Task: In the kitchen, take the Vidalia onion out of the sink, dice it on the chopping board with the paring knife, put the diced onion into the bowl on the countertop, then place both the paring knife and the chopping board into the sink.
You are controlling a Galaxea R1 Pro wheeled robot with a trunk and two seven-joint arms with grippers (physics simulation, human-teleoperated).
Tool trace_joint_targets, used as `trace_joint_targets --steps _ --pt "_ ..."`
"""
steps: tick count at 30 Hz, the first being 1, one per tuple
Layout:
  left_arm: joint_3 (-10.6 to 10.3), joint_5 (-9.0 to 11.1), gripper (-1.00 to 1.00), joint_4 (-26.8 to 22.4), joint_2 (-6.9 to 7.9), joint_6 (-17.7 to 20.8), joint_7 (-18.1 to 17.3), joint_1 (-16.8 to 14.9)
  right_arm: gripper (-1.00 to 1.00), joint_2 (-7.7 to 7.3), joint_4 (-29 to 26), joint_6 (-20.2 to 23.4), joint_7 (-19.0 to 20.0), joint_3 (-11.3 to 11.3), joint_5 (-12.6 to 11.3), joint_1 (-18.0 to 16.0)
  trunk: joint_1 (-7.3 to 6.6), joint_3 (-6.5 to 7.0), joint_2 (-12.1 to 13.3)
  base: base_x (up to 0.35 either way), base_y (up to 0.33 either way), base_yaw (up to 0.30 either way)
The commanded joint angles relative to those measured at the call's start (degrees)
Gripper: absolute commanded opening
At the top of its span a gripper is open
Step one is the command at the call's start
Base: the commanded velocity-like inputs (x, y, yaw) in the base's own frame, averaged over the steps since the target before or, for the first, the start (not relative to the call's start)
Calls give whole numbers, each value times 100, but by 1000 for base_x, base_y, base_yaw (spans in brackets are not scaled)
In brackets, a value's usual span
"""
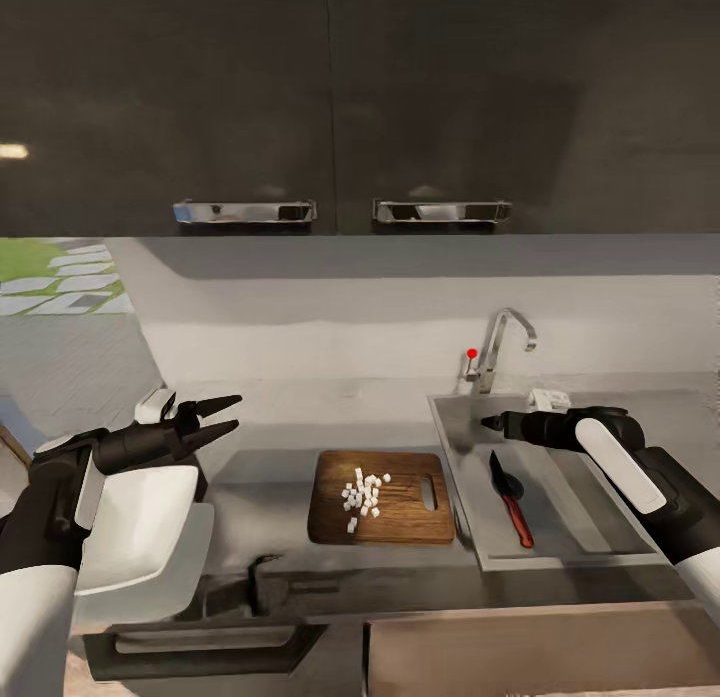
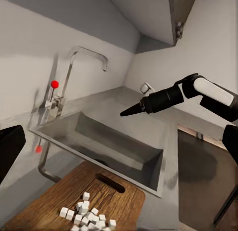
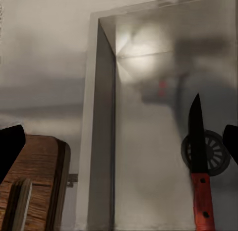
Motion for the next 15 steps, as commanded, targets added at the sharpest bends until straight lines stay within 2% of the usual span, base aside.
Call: trace_joint_targets --steps 1,6,15 --pt "1 -3 100 -1 1 61 -22 -5 100 -6 -6 3 -58 15 -60 -8 1 -13 -14 -270 0 0" --pt "1 -2 100 -1 1 61 -22 -5 100 -6 -6 3 -58 15 -60 -8 1 -13 -14 -187 0 0" --pt "1 -1 100 -1 1 61 -22 -5 100 -6 -6 3 -58 14 -60 -8 1 -13 -14 -15 0 0"
